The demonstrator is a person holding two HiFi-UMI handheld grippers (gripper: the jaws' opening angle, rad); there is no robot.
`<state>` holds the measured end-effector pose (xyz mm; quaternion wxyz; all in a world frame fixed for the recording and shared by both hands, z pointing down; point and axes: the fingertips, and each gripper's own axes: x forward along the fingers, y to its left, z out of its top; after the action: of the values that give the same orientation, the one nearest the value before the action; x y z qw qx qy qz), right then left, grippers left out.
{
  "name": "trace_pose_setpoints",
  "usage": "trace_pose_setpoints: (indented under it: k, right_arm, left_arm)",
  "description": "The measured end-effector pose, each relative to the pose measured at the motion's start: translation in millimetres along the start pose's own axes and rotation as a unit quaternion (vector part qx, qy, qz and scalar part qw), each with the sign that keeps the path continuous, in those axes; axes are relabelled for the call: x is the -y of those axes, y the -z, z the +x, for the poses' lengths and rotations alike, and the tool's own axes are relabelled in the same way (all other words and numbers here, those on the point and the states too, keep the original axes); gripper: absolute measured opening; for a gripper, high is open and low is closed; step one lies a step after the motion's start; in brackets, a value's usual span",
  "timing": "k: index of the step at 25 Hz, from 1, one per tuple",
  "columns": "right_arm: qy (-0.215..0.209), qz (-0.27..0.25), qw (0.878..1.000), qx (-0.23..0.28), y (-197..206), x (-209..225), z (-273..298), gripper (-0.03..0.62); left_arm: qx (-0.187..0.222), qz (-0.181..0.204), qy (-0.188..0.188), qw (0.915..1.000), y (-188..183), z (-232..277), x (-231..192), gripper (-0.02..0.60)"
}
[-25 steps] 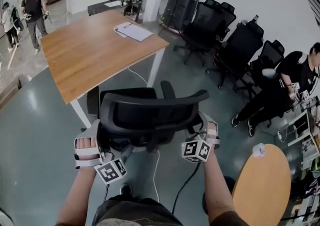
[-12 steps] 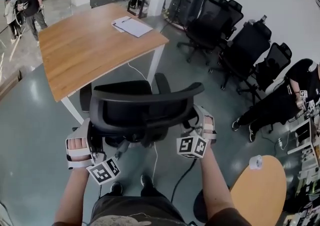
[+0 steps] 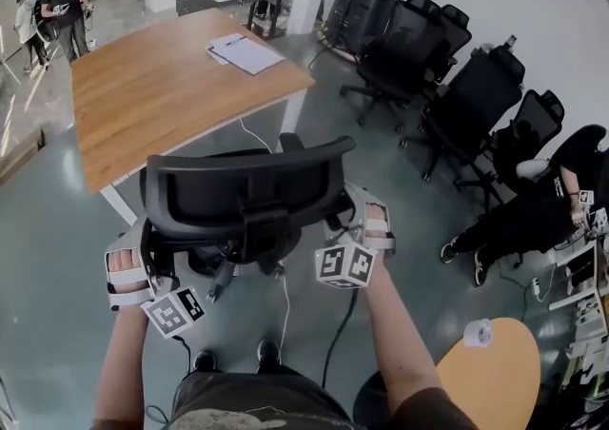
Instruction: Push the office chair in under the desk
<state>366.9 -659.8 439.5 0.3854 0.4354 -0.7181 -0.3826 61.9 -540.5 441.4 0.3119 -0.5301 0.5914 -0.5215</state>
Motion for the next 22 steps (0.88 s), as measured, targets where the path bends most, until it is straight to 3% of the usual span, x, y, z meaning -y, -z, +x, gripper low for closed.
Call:
trace_pose_setpoints:
  k: [8, 12, 17, 22]
  right_arm:
    - [-0.018, -0.003, 1.000, 0.011, 10.3, 18.9, 59.9, 0.268]
    - [-0.026, -0.002, 1.000, 0.014, 7.7, 28.9, 84.7, 0.268]
    - [-0.029, 0.002, 1.000, 0.008, -20.4, 52.0, 131.8, 0.268]
    - [-0.032, -0.001, 0.999, 0.006, -18.5, 45.4, 132.7, 0.268]
  left_arm:
    - [-0.015, 0.006, -0.001, 0.9999, -16.4, 35.6, -0.2, 0.314]
    - [-0.043, -0.005, 0.000, 0.9991, -19.3, 52.4, -8.8, 0.316]
    - [-0.083, -0.019, 0.015, 0.9963, -4.6, 106.4, -48.1, 0.313]
    - [-0.088, -0.015, 0.002, 0.9960, -2.0, 102.2, -40.5, 0.314]
